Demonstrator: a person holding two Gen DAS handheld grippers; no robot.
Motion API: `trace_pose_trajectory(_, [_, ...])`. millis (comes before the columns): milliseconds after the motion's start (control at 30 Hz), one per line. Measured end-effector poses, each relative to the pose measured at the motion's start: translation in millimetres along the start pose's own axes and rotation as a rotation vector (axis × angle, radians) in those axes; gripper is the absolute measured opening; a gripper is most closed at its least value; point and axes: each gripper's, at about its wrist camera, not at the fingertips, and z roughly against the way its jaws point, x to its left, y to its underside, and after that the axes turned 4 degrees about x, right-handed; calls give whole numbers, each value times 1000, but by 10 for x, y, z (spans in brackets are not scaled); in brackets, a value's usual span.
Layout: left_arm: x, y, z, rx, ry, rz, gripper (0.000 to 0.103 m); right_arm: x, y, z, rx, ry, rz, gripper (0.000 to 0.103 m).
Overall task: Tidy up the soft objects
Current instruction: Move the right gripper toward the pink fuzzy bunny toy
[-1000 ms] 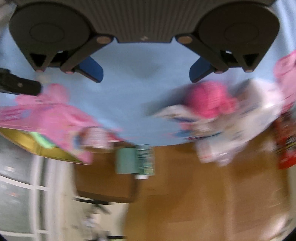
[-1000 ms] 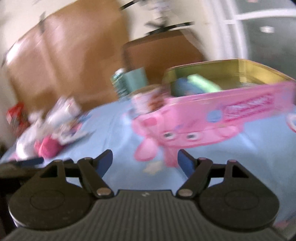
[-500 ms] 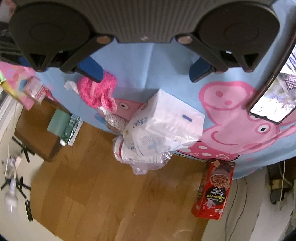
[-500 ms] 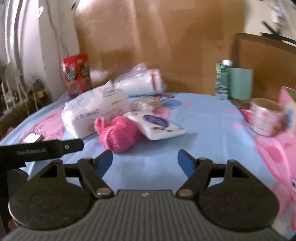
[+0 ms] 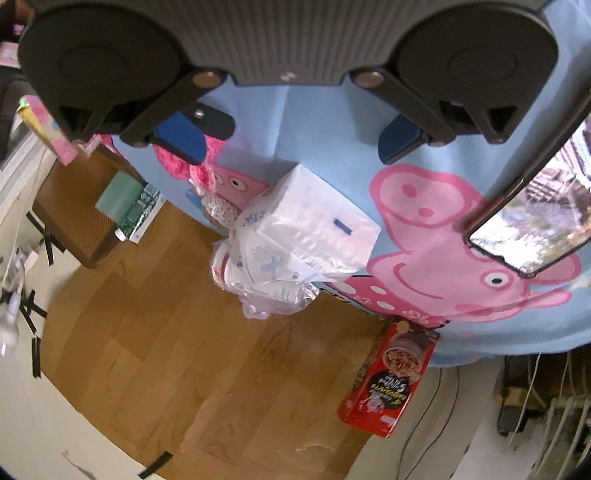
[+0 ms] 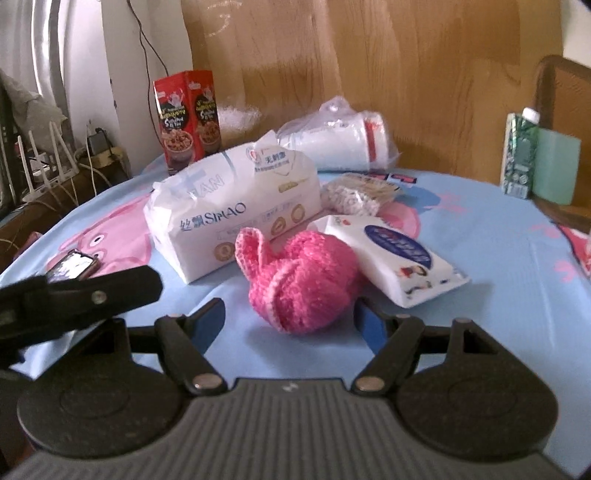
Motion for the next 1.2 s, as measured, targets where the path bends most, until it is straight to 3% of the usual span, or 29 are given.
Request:
trace_pose_trajectory(33, [7, -4, -4, 2, 2, 3, 103, 9, -8, -24, 7, -3, -1, 70])
trace_pose_trajectory(100, [-10, -1, -5, 6, 0, -6, 103, 36, -22, -37, -2, 9, 14, 48])
trace_pose_trajectory(200, [-48, 4, -15, 15, -5, -29, 103, 15, 4, 7, -3, 5, 20, 45])
trace_pose_trajectory(367, [-86, 15, -46, 33, -7, -56, 103, -7, 162, 255, -18, 40, 58, 45])
trace_pose_trajectory(500, [-211, 43, -93, 66, -18, -134, 103, -121, 371, 556, -26, 88, 75, 45])
trace_pose_trajectory(700, [-456, 123, -184, 130, -39, -289, 103, -404, 715, 1013, -36, 185, -5, 45])
trace_pose_trajectory(900, [-536, 132, -208, 155, -45, -321, 103, -523, 926, 1229, -52, 237, -33, 52])
trace_pose_trajectory(1033, [-633, 143, -104, 216, 122, -219, 103, -511, 975, 1241, -65, 233, -27, 56])
trace_pose_trajectory(1200, [-1133, 311, -84, 291, 261, -342, 100, -543, 1034, 1282, -98, 217, -5, 61])
